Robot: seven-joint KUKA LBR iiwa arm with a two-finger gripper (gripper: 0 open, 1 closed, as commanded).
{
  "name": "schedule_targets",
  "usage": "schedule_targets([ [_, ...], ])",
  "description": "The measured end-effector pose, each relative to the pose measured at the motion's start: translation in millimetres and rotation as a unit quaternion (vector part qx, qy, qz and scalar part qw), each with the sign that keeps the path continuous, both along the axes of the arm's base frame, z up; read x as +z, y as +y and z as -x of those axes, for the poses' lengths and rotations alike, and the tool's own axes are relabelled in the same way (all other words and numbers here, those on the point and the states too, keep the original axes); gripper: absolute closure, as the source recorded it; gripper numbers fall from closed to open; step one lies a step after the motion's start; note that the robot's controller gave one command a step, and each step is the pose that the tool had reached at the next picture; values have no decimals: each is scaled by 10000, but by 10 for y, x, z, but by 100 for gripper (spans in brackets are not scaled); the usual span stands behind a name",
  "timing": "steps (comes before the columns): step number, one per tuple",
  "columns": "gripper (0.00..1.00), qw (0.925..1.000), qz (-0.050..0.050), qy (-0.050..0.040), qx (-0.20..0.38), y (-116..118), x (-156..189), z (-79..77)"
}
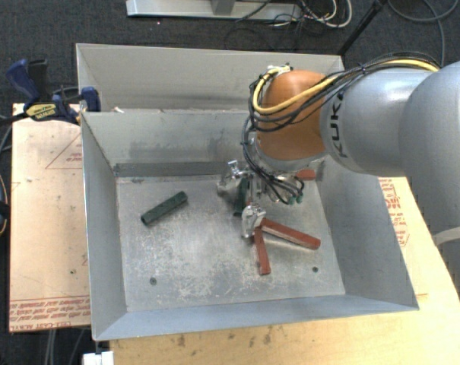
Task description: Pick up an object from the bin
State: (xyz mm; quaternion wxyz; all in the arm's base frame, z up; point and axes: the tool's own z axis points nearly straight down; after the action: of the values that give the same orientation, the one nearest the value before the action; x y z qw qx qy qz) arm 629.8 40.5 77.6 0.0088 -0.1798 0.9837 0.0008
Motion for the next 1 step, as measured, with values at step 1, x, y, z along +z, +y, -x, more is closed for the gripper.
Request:
schedule_targets([
  [1,100,9751,37,6,2216,-610,13,52],
])
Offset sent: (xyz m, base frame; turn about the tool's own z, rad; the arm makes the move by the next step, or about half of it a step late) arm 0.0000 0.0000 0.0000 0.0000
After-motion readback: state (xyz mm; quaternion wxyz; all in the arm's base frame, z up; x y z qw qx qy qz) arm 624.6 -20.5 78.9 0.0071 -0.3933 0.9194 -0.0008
